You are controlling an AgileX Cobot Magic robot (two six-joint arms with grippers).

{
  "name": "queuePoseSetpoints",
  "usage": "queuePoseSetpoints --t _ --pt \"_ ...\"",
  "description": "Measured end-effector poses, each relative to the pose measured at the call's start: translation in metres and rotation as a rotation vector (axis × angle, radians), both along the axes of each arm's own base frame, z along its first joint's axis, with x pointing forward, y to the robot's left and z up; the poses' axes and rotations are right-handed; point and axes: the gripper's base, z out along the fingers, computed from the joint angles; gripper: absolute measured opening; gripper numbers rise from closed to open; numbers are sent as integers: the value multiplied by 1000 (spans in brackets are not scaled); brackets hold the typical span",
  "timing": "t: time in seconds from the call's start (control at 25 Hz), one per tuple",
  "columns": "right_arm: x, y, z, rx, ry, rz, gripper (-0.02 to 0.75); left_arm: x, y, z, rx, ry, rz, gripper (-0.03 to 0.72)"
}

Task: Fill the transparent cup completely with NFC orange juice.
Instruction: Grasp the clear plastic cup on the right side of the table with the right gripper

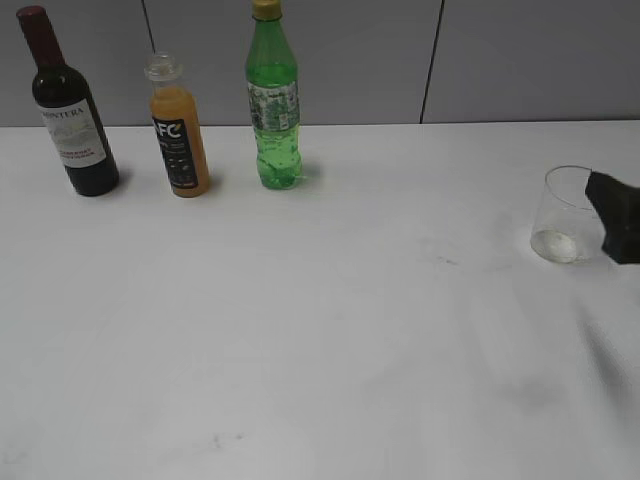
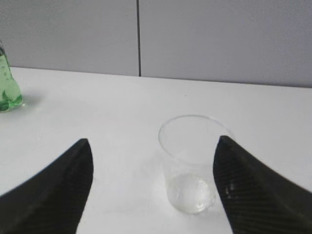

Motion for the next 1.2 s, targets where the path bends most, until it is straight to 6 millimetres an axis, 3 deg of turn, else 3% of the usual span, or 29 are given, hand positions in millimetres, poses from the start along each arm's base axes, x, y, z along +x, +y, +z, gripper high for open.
queuePoseSetpoints --t 0.32,0.6,1.08,1.2 --pt "-25 -4 -47 37 85 -41 596 0 0 0 0 0 0 236" --pt "-18 -6 -88 16 290 -68 661 0 0 0 0 0 0 232" --pt "20 -8 -85 29 198 -113 670 0 0 0 0 0 0 229" --pt "27 -8 -92 30 211 -113 670 0 0 0 0 0 0 229"
